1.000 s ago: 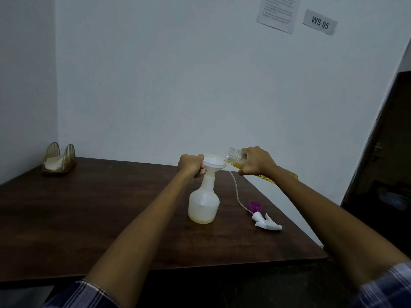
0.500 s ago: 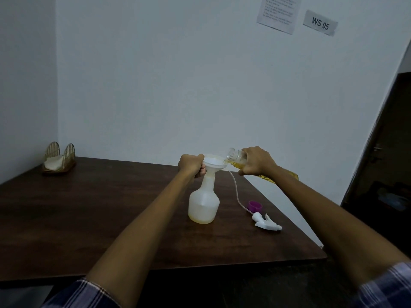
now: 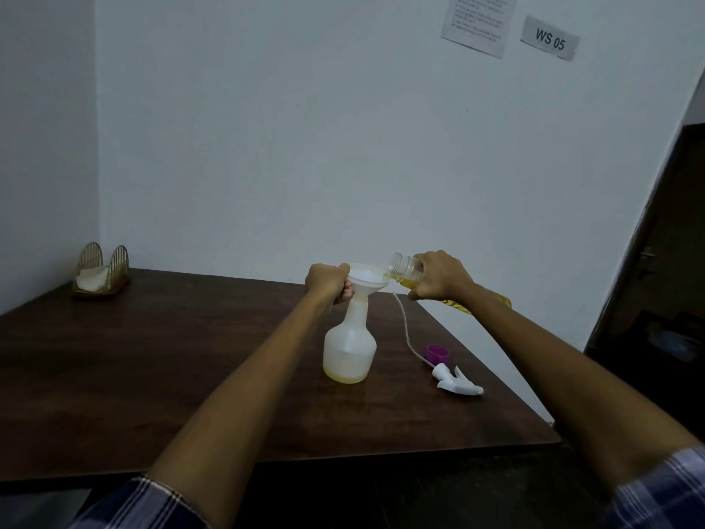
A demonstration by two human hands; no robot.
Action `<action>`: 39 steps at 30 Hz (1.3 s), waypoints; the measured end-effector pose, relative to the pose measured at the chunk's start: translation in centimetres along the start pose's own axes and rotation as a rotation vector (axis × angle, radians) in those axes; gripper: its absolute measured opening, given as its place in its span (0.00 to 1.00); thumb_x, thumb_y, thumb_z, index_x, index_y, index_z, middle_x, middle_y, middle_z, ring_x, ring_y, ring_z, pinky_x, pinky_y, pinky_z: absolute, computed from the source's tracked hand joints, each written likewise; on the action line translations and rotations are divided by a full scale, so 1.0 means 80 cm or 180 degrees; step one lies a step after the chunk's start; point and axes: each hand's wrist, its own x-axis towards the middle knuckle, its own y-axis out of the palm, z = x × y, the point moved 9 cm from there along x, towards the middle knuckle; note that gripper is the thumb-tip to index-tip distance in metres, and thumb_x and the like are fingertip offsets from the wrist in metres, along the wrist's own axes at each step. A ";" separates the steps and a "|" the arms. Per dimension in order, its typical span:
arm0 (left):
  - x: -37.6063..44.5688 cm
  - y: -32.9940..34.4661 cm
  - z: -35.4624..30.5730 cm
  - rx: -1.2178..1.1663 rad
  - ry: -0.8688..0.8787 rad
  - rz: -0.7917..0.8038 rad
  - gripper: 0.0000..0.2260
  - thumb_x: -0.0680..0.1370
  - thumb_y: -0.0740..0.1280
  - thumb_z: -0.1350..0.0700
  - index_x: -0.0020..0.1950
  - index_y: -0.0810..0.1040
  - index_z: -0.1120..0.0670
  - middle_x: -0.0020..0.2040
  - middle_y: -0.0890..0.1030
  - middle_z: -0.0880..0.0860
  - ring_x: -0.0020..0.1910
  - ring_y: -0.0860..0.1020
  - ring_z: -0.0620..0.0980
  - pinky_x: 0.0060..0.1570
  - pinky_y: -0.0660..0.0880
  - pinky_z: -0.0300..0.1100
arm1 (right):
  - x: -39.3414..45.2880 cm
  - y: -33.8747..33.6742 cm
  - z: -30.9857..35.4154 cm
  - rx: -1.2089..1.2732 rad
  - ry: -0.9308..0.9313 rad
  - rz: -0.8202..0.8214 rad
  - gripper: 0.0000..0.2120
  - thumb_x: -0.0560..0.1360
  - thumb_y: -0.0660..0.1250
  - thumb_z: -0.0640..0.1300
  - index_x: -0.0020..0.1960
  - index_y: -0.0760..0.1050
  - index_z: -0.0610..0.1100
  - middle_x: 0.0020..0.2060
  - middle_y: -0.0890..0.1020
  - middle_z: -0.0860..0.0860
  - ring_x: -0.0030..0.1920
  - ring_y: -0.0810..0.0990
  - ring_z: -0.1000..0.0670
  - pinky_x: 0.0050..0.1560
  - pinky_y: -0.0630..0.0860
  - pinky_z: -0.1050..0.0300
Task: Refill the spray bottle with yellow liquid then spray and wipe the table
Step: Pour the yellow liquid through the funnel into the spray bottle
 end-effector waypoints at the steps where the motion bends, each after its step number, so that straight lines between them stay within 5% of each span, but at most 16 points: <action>1: 0.000 0.000 0.000 0.0014 0.0003 0.0001 0.09 0.75 0.61 0.62 0.35 0.74 0.60 0.29 0.74 0.54 0.20 0.71 0.45 0.17 0.68 0.30 | 0.000 0.000 0.001 -0.0012 -0.0009 -0.0001 0.21 0.61 0.76 0.53 0.47 0.73 0.42 0.34 0.74 0.51 0.36 0.73 0.50 0.34 0.66 0.60; 39: 0.001 0.000 0.001 0.0062 0.0005 -0.0001 0.09 0.74 0.60 0.62 0.35 0.74 0.60 0.28 0.75 0.54 0.22 0.71 0.47 0.18 0.69 0.32 | -0.001 -0.003 0.003 -0.0054 -0.0073 -0.0009 0.20 0.61 0.75 0.53 0.42 0.69 0.44 0.32 0.71 0.52 0.35 0.72 0.49 0.32 0.62 0.61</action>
